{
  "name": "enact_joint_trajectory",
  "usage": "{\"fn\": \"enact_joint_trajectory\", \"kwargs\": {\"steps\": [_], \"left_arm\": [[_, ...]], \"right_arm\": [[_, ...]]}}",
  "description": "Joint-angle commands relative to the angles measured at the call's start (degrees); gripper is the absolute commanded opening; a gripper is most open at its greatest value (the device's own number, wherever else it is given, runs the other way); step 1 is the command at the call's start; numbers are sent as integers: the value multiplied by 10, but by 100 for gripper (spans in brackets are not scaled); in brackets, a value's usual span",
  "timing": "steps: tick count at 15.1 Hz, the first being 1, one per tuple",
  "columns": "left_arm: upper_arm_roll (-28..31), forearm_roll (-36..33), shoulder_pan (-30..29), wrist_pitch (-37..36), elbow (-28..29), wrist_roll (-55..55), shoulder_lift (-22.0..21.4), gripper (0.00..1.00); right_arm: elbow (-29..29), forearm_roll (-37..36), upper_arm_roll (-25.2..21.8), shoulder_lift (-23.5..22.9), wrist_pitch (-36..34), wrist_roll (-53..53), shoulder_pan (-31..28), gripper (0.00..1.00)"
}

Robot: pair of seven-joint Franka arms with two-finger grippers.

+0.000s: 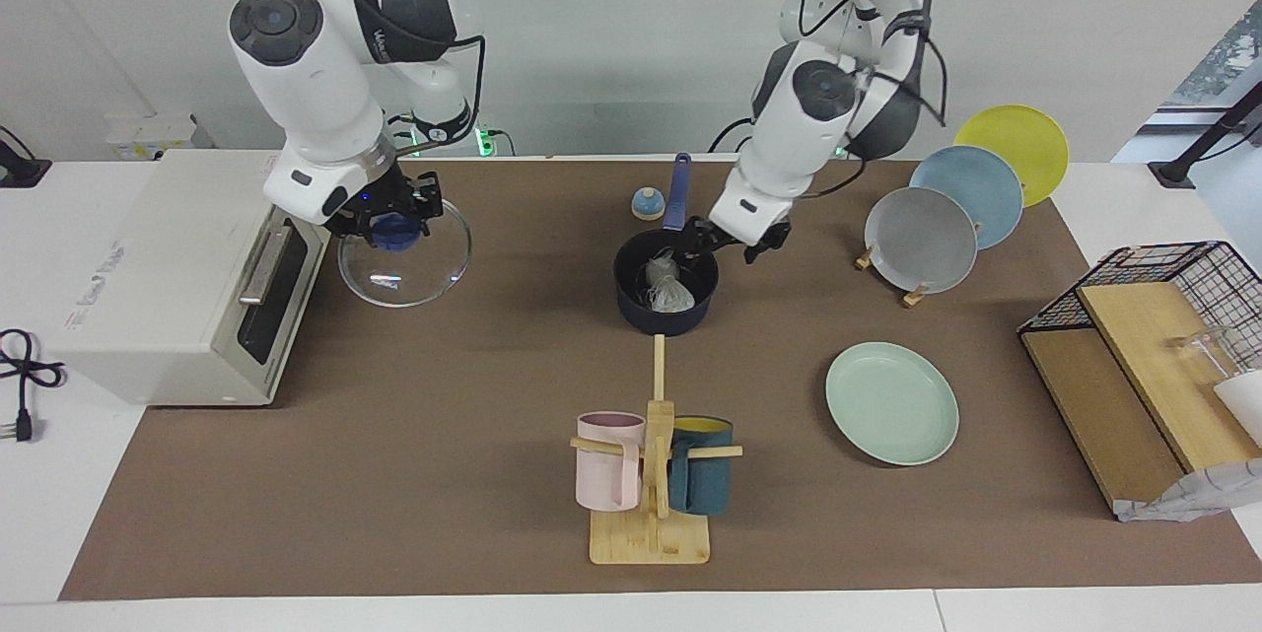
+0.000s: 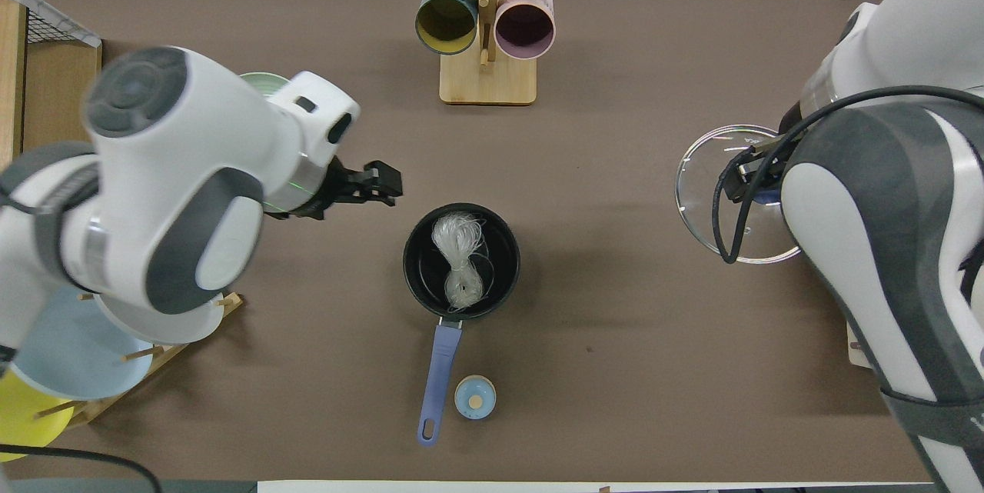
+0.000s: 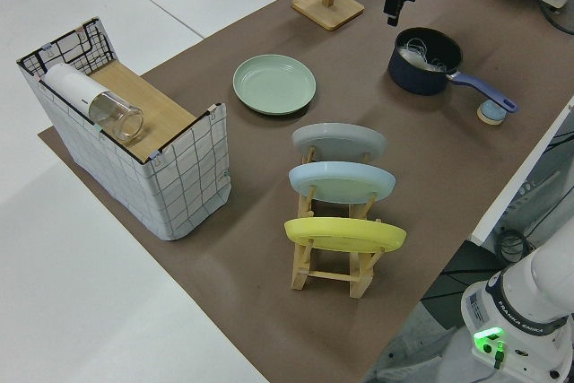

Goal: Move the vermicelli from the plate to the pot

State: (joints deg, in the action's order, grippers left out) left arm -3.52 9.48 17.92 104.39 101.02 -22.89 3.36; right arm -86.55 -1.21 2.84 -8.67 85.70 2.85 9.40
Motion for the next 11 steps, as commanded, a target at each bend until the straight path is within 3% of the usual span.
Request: {"fn": "enact_joint_trajectory", "kwargs": {"steps": [1, 6, 11], "left_arm": [[-5, -38, -63, -46, -11, 72, -32, 100], [-5, -84, -89, -104, -13, 127, -58, 100], [-4, -85, -89, -92, 0, 138, -65, 100]], "right_arm": [[1, -3, 11, -5, 28, -84, 51, 0], [1, 7, 12, -49, 110, -251, 159, 0], [-1, 10, 12, -75, 168, -349, 231, 0]]}}
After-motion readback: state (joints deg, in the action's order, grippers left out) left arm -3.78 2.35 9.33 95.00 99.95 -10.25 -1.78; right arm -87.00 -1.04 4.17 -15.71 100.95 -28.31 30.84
